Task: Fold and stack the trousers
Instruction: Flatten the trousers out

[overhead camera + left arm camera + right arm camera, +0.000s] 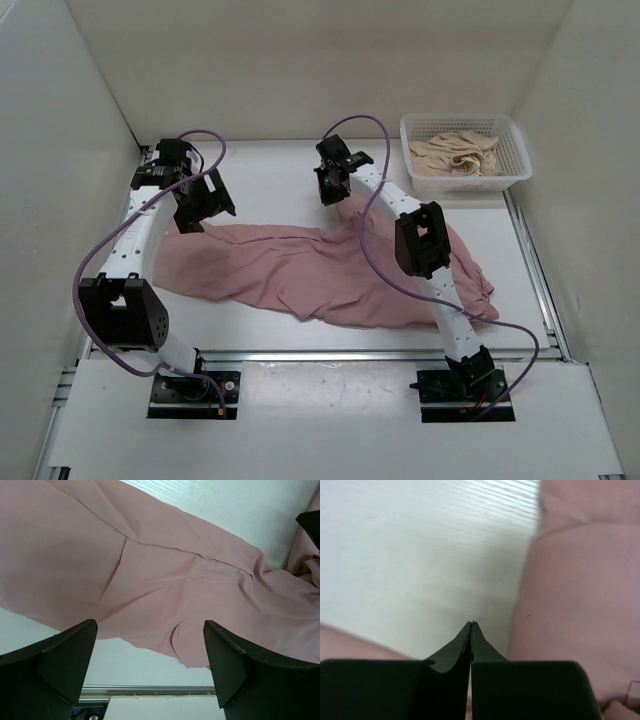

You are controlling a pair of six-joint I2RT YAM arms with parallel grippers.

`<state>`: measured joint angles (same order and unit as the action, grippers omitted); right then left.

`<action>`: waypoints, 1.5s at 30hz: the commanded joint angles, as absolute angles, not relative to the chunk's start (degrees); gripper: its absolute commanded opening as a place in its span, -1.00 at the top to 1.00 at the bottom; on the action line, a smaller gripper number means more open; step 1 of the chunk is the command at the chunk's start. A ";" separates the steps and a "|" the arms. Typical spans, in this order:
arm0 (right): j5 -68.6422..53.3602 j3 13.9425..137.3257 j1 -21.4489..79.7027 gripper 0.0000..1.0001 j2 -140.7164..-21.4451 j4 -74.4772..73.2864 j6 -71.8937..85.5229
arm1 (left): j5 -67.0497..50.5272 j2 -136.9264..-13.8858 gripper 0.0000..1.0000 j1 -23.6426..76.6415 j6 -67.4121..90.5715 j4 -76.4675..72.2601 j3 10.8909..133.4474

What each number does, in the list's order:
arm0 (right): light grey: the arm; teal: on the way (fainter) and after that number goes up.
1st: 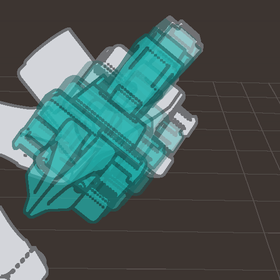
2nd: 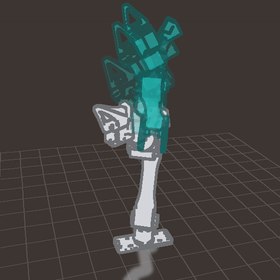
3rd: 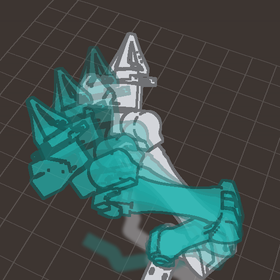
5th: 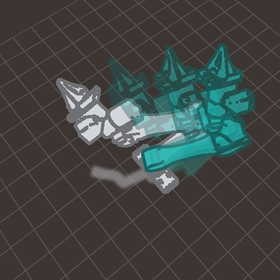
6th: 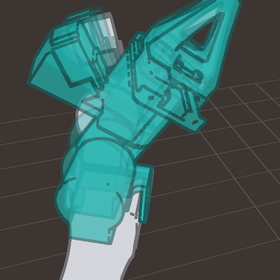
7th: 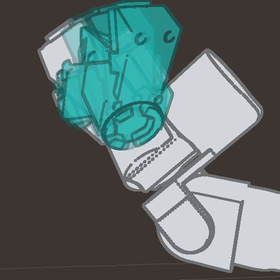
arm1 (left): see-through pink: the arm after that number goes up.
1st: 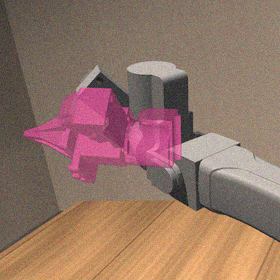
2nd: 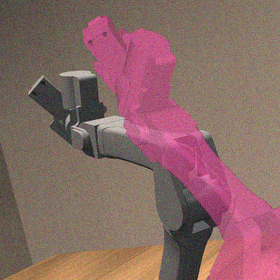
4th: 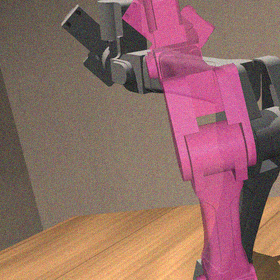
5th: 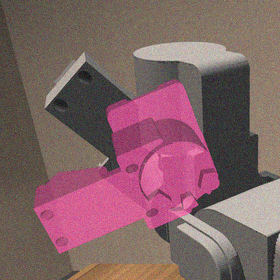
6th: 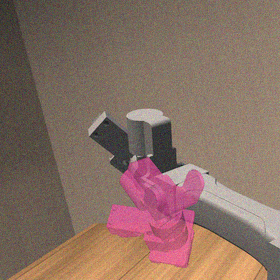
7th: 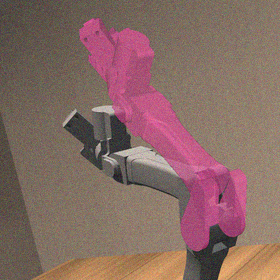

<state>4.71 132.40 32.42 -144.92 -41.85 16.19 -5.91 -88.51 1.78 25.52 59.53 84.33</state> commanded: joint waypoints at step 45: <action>-2.08 129.47 35.49 0.99 -129.04 -34.64 10.47 | -5.54 -89.55 -1.00 0.88 24.26 57.83 83.15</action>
